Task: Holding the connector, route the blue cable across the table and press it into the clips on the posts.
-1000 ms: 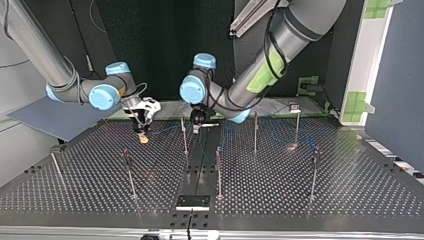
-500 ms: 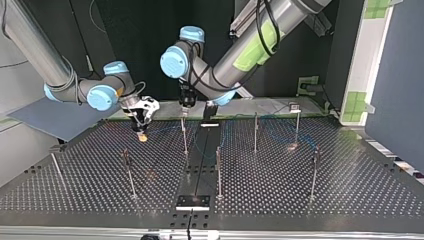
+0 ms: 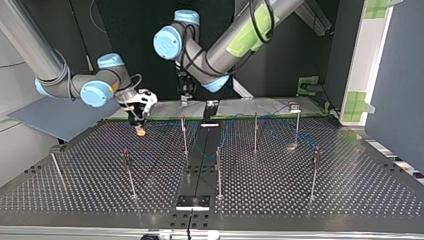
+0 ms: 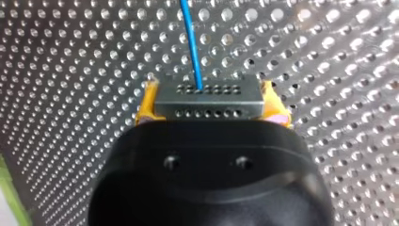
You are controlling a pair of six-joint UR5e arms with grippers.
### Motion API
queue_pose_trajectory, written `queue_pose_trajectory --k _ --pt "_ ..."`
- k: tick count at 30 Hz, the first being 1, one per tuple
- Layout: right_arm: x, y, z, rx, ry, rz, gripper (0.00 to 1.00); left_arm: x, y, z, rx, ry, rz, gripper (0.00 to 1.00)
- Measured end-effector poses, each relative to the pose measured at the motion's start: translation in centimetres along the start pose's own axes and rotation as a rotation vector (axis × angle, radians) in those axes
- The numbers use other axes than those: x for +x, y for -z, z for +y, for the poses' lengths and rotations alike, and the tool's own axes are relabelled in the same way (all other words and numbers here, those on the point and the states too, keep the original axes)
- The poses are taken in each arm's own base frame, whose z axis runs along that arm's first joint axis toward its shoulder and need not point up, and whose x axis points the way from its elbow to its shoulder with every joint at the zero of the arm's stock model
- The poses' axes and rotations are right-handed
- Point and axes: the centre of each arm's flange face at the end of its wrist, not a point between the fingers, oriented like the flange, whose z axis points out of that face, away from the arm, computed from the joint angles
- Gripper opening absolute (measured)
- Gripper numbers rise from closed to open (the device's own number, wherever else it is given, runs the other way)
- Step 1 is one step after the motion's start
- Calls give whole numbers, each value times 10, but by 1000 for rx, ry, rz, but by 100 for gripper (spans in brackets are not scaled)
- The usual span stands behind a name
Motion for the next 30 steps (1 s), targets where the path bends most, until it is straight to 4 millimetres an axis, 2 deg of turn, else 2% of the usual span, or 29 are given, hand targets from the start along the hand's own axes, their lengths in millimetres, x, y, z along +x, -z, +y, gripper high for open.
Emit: queue_pose_trajectory --k 6,13,26,30 --pt "0 17 6 -17 -6 -7 0 -14 5 -16 -8 52 -63 100" --pt "-1 20 12 -29 -10 -8 0 -36 -2 -32 16 142 -130 100" --pt "1 20 28 -49 -17 -1 0 -19 -32 -62 115 212 -83 100" --pt "1 20 29 -49 -19 1 0 -21 -39 -70 140 228 -89 100"
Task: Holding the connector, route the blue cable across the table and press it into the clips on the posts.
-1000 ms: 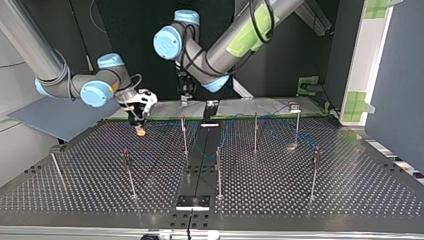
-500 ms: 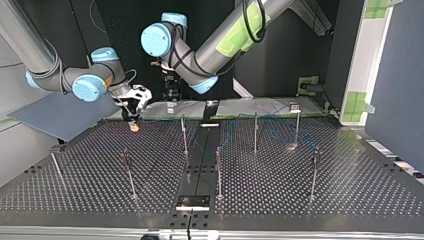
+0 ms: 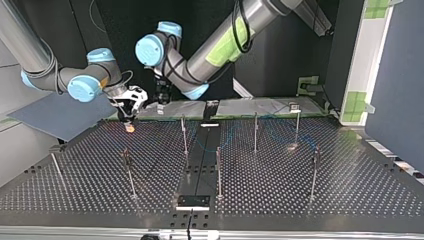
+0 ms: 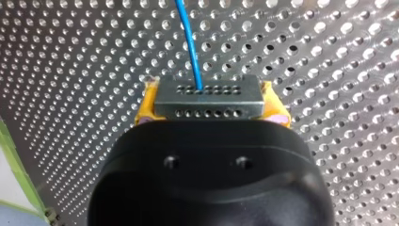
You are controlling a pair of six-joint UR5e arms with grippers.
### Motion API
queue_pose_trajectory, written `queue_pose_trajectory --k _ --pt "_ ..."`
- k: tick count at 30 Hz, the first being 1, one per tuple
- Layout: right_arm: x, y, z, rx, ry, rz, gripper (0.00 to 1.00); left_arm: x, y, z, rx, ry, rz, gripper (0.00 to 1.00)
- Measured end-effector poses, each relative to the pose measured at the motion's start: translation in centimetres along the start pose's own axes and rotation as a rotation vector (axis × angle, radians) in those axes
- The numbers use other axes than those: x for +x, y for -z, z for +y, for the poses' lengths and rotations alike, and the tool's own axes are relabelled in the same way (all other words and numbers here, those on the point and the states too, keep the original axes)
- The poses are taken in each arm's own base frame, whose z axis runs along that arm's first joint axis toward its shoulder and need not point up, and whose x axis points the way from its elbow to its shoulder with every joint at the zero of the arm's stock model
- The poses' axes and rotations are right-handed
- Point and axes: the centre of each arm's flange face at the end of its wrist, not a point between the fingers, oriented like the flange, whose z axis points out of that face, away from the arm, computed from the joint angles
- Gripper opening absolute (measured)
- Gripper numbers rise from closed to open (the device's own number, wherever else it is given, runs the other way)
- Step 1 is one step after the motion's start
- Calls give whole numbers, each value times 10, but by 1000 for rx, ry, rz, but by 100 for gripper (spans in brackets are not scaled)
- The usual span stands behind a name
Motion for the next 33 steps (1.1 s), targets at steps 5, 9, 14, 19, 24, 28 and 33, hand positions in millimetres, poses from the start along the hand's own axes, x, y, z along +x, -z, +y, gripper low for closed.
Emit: queue_pose_trajectory --k 5,9,14,19,24,28,33 --pt "0 0 0 0 -1 1 0 6 -11 -5 3 6 12 100" --pt "0 0 0 0 -1 2 0 16 -21 -4 -8 1 38 100" --pt "0 0 0 0 -1 1 0 30 -42 1 -29 7 50 100" --pt "0 0 0 1 -1 1 0 28 -57 -1 -33 26 22 100" --pt "0 0 0 8 -1 1 0 16 -64 -7 -30 51 -18 100" --pt "0 0 -1 10 0 1 0 16 -67 -7 -26 55 -23 100" --pt "0 0 -1 11 1 1 0 31 -77 -4 -32 41 4 100"
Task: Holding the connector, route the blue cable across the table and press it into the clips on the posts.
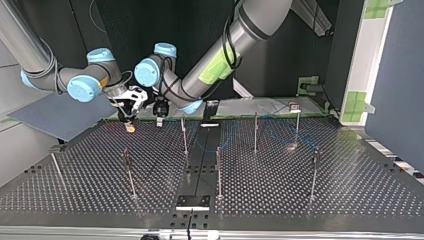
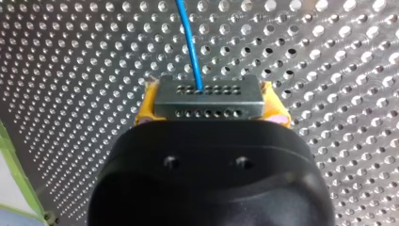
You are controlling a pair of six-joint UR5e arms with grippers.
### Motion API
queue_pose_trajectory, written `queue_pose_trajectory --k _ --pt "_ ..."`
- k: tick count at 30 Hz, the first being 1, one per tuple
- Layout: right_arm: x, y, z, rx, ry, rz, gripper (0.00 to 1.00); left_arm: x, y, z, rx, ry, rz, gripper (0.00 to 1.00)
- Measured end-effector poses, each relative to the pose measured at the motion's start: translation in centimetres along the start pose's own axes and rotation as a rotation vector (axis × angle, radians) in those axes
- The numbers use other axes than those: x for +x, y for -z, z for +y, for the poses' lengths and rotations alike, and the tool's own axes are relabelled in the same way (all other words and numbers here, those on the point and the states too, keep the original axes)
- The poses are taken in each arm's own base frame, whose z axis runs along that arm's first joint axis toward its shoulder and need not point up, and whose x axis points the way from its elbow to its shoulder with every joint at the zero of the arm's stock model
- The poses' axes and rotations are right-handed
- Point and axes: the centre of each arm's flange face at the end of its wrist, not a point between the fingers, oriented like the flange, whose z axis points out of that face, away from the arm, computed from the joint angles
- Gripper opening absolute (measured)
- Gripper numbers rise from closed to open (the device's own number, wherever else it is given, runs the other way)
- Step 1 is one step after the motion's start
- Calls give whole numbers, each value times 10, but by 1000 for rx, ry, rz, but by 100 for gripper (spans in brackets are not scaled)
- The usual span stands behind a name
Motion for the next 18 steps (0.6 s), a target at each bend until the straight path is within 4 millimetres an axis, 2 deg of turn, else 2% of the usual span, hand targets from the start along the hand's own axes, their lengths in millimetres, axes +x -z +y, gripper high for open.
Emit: queue_pose_trajectory --k 7,10,13,18 --pt "0 0 0 3 2 1 0 12 -35 28 -52 5 16 100" --pt "0 0 0 3 3 1 0 9 -47 38 -74 3 16 100" --pt "1 0 0 3 2 1 0 1 -51 36 -75 5 9 100" --pt "1 0 0 3 3 1 0 -5 -46 20 -54 5 -1 100"
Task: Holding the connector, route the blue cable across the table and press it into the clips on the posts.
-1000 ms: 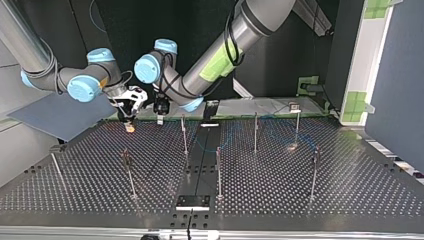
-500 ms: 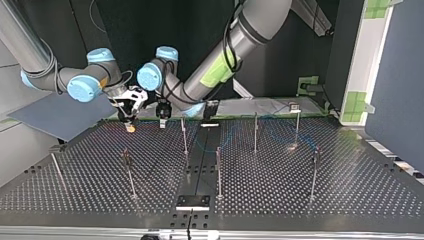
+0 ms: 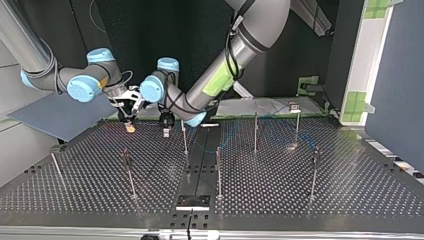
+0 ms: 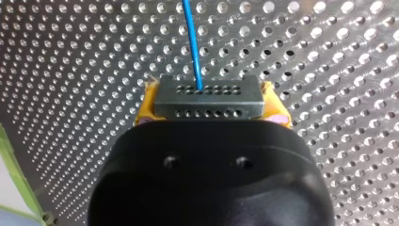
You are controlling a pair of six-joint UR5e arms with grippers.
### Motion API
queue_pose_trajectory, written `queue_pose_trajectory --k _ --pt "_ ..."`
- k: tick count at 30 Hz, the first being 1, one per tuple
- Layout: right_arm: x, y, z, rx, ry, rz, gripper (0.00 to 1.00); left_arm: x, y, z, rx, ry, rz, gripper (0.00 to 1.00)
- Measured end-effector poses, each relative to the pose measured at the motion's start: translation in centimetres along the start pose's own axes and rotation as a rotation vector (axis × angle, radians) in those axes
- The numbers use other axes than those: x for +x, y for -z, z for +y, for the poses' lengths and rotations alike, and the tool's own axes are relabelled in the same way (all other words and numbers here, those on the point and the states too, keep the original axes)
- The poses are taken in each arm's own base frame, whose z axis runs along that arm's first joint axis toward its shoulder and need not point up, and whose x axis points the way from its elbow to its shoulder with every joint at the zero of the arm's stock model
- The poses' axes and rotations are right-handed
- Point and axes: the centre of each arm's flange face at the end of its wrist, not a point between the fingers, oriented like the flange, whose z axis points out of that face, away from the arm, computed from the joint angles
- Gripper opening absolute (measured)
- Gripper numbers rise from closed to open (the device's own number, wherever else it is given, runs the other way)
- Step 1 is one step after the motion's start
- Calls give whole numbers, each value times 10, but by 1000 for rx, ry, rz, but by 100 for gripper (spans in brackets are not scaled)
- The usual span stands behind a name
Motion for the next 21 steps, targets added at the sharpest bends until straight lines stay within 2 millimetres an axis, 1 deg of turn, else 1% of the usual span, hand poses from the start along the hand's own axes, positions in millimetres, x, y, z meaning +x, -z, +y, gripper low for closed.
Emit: queue_pose_trajectory --k 1,2,3,5,6,7,8,9,11,12,13,18,19,21 --pt "0 0 0 0 0 0 0 1 2 -3 4 -1 0 100" --pt "0 0 0 0 0 0 0 1 4 -6 8 -2 0 97" --pt "0 0 0 0 0 0 0 1 6 -8 10 -3 0 97" --pt "0 0 0 0 0 0 0 3 11 -14 12 -10 -1 67" --pt "0 0 0 0 0 0 0 3 13 -16 12 -15 -1 67" --pt "0 0 0 0 0 0 0 4 15 -18 10 -20 -2 40" --pt "0 0 0 0 0 0 0 4 17 -19 6 -28 -4 28" --pt "0 0 0 0 0 0 0 4 18 -20 2 -35 -6 28" --pt "0 0 0 0 0 -1 0 5 19 -21 -11 -49 -11 7" --pt "0 0 0 0 0 -1 0 5 20 -21 -18 -54 -13 7" --pt "0 0 0 0 0 -1 0 5 20 -20 -25 -57 -16 2" --pt "0 0 -1 2 0 -1 0 3 20 -16 -70 -58 -27 2" --pt "0 0 -1 3 0 -1 0 2 20 -15 -77 -58 -28 0" --pt "0 0 -1 1 0 0 0 2 21 -13 -98 -58 -30 0"
